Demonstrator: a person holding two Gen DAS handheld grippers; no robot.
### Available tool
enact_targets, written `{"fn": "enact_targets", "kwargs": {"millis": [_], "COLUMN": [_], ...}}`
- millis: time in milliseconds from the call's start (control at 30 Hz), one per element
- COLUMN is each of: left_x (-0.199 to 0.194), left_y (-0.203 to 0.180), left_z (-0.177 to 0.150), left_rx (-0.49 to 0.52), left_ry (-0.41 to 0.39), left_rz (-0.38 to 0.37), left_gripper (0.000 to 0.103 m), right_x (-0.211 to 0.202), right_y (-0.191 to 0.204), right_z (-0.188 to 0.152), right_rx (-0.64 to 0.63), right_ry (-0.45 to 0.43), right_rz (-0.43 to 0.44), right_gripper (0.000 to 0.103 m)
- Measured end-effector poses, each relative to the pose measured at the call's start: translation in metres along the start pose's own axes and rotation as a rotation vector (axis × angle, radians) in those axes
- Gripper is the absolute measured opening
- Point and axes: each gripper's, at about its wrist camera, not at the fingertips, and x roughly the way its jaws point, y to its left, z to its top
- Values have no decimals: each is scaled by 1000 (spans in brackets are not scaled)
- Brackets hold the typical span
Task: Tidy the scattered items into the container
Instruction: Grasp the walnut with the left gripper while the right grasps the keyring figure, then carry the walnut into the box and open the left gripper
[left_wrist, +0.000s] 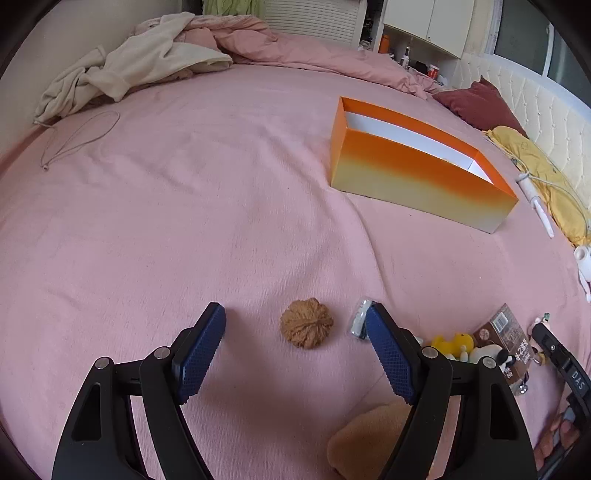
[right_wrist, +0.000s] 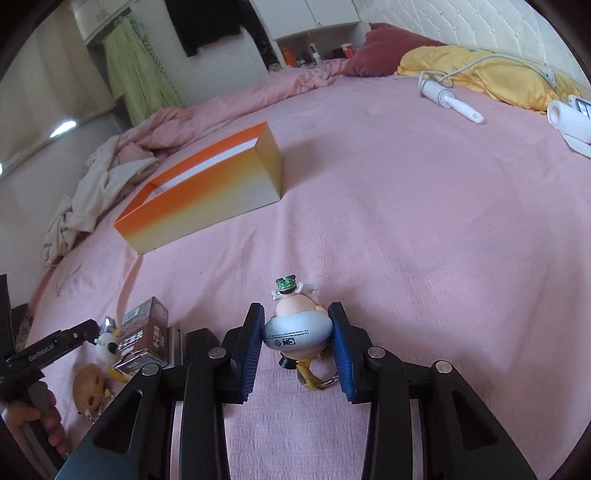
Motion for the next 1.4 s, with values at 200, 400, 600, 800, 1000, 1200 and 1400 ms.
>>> {"fn": "enact_targets", "kwargs": {"millis": [200, 400, 600, 800, 1000, 1200, 1400], "left_x": [7, -2, -23, -40, -34, -3, 52], "left_y": [5, 7, 2, -18, -47, -80, -106], "left_z": [-2, -3, 7, 41, 107, 163, 173], "left_rx": [-10, -36, -15, 55, 104, 153, 175], "left_ry": [19, -2, -57, -90, -117, -76, 36], "left_rz": [6, -14, -59, -62, -82, -88, -67], "left_gripper": [29, 29, 29, 29, 29, 29, 29], "right_x": [2, 1, 2, 6, 9, 10, 11], "right_y": [-1, 2, 2, 5, 4, 1, 1], "right_z": [-2, -4, -5, -9, -11, -11, -10], "right_rx": [-3, -3, -5, -20, -26, -18, -19], "right_ry": [-1, 1, 1, 5, 3, 1, 4], "right_rz": [-2, -7, -9, -24, -29, -19, -21], "right_gripper": [34, 34, 35, 35, 35, 35, 35]}}
